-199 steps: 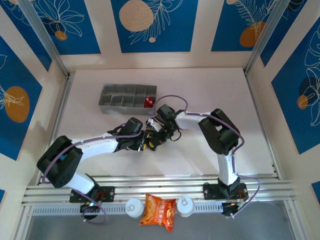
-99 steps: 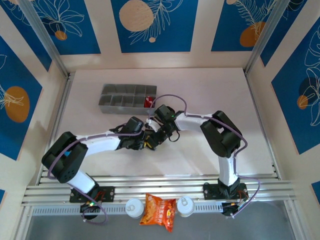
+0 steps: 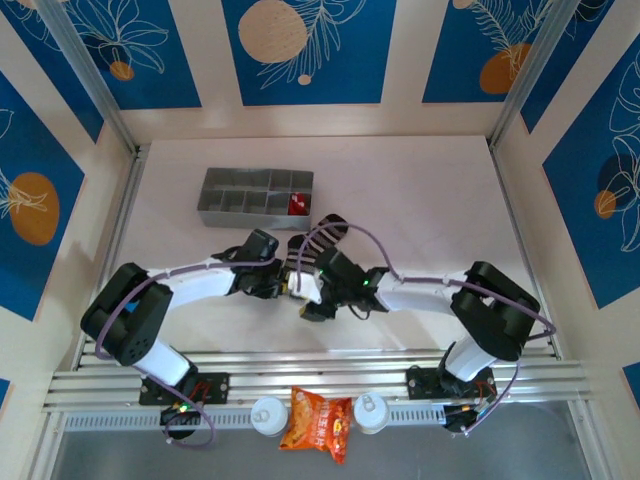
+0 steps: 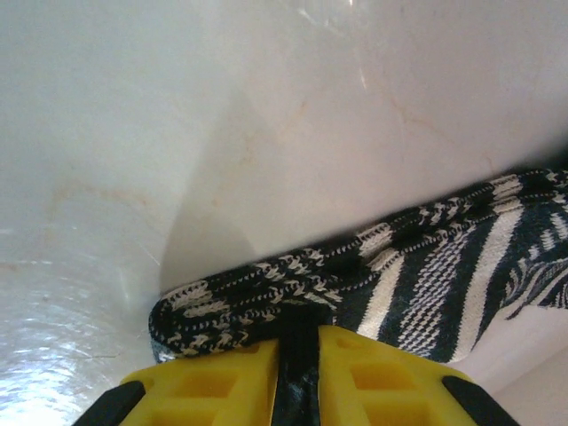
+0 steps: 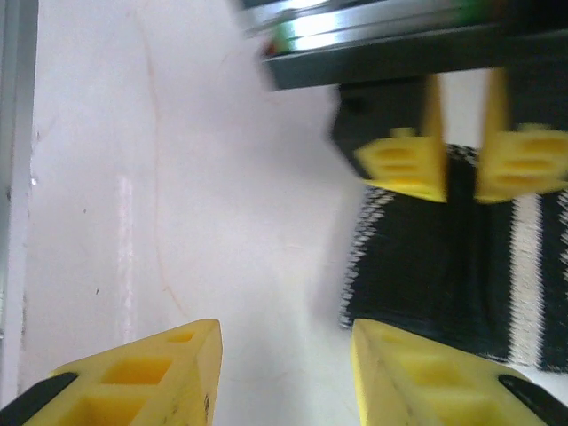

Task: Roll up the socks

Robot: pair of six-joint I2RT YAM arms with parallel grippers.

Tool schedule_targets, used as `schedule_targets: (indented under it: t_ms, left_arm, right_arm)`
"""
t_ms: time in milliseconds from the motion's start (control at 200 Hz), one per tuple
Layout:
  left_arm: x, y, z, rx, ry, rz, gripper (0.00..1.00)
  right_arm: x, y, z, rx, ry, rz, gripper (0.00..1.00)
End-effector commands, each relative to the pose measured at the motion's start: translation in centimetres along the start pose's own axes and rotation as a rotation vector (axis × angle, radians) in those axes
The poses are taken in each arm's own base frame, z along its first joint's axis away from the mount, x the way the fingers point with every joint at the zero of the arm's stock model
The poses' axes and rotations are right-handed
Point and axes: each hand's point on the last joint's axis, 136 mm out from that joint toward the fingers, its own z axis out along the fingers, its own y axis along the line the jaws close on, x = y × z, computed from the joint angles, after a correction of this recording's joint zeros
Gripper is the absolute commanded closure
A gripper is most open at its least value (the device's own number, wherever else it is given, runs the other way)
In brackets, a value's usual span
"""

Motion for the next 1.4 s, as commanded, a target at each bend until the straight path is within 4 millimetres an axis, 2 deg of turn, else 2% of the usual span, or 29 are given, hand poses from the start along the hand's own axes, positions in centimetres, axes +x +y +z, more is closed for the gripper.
schedule_targets:
  t_ms: [0, 140, 315, 410, 515, 660, 835, 935, 1095, 1155, 1245, 1396]
  left_arm:
    - [-3.1, 6.9, 0.2, -0.254, -0.098, -0.038, 0.79]
    - [-3.0, 6.7, 0.3, -0.267, -0.081, -0.031, 0.79]
    - [-2.7, 6.5, 0.3, -0.276, -0.06, -0.017, 0.79]
    - [-2.7, 6.3, 0.3, -0.282, -0.055, -0.012, 0.79]
    - [-2.6, 6.3, 0.3, -0.289, -0.051, -0.006, 0.79]
    - [-2.6, 6.4, 0.4, -0.293, -0.047, -0.007, 0.79]
    - [-2.5, 6.3, 0.5, -0.293, -0.04, -0.003, 0.79]
    - [-2.4, 6.1, 0.6, -0.288, -0.031, -0.002, 0.8]
    - [-2.3, 5.8, 0.6, -0.284, -0.022, 0.002, 0.8]
    - [-2.2, 5.7, 0.6, -0.281, -0.019, 0.004, 0.81]
    - [-2.3, 5.6, 0.4, -0.276, -0.02, 0.006, 0.8]
    - [-2.4, 4.9, -0.3, -0.258, -0.03, 0.023, 0.8]
  right_arm:
    - [0.0, -1.7, 0.9, 0.167, 0.044, -0.218, 0.58]
    - [-0.7, -2.4, 2.2, 0.232, 0.079, -0.318, 0.59]
    - [-0.7, -3.5, 3.5, 0.289, 0.128, -0.349, 0.6]
    - [-0.8, -4.4, 3.6, 0.339, 0.144, -0.353, 0.61]
    - [-1.5, -4.4, 3.3, 0.346, 0.129, -0.369, 0.6]
    - [-0.5, -4.1, 3.8, 0.323, 0.158, -0.363, 0.59]
    - [-0.4, -4.6, 4.3, 0.323, 0.178, -0.337, 0.59]
    - [0.5, -4.7, 5.1, 0.309, 0.21, -0.296, 0.6]
    - [2.2, -5.7, 5.9, 0.313, 0.284, -0.173, 0.71]
    - [2.8, -5.8, 6.1, 0.303, 0.311, -0.134, 0.85]
    - [3.6, -5.9, 6.0, 0.294, 0.344, -0.075, 1.0]
    - [4.7, -5.2, 5.4, 0.27, 0.382, 0.008, 1.0]
